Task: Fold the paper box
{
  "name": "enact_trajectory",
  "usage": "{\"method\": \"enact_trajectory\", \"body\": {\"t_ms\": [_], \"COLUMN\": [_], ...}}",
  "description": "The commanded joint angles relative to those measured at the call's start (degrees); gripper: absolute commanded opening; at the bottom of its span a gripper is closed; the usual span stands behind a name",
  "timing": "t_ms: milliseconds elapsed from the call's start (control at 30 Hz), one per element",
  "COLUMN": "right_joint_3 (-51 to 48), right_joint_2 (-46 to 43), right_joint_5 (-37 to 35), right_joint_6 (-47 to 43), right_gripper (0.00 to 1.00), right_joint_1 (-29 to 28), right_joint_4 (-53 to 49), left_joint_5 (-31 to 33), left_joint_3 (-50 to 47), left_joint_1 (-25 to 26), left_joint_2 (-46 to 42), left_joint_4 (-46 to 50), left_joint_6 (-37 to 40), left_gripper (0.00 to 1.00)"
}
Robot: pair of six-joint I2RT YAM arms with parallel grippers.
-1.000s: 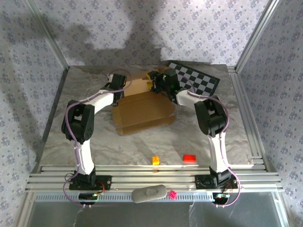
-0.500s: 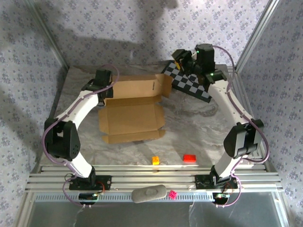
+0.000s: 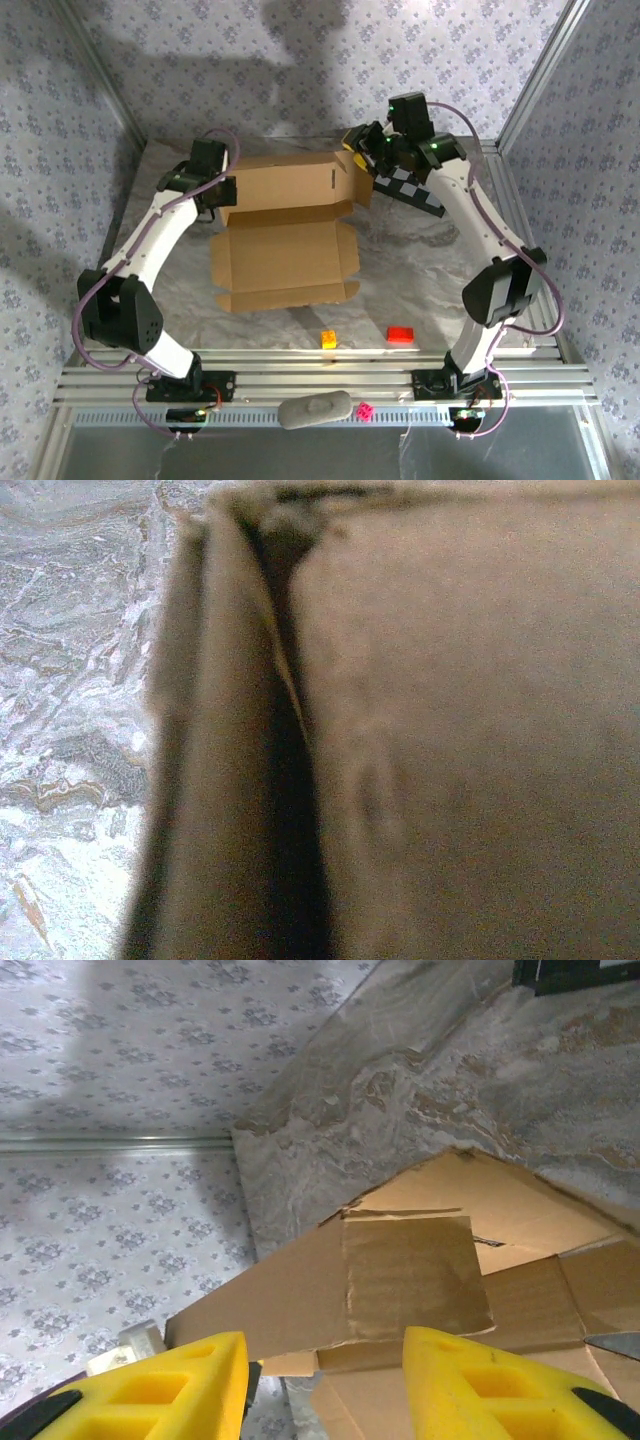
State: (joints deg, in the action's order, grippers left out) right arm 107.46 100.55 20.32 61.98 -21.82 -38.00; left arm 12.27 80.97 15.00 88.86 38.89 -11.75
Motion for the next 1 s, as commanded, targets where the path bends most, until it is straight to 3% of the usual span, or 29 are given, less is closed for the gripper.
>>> {"method": "enact_trajectory", "body": {"t_ms": [0,367,633,867,967], "right_joint_3": [4.5,14.1,22.0,25.4,25.1], "right_joint_2": [0.7,7.5,14.1,16.5,16.5], "right_joint_5": [-0.5,-1.9,1.6,4.0,4.6], "right_joint_6": [0.4,-1.7,-2.4,0.5,2.5], "right_gripper": [0.46,0.46,0.47,0.40,0.28], "right_joint_1": [-1.3,-1.6,-1.2,-2.1,-2.3], "right_joint_4": [-2.3,-7.2,-7.5,-6.2,-4.8], "left_joint_5": [0.9,1.9,0.9,0.3,0.0], "left_joint_3": [3.1,6.5,9.0,9.5,9.7], "left_joint_1": [-0.2,-0.2,-0.2,-0.2,-0.2], "left_joint_2": [-1.7,-1.6,-0.1,1.1,1.4], "left_joint_4": [0.3,0.3,0.4,0.3,0.3], "left_joint_6": [-1.3,-0.9,-0.4,-0.7,-1.2], "left_gripper": [0.00,0.00,0.00,0.00,0.00]}}
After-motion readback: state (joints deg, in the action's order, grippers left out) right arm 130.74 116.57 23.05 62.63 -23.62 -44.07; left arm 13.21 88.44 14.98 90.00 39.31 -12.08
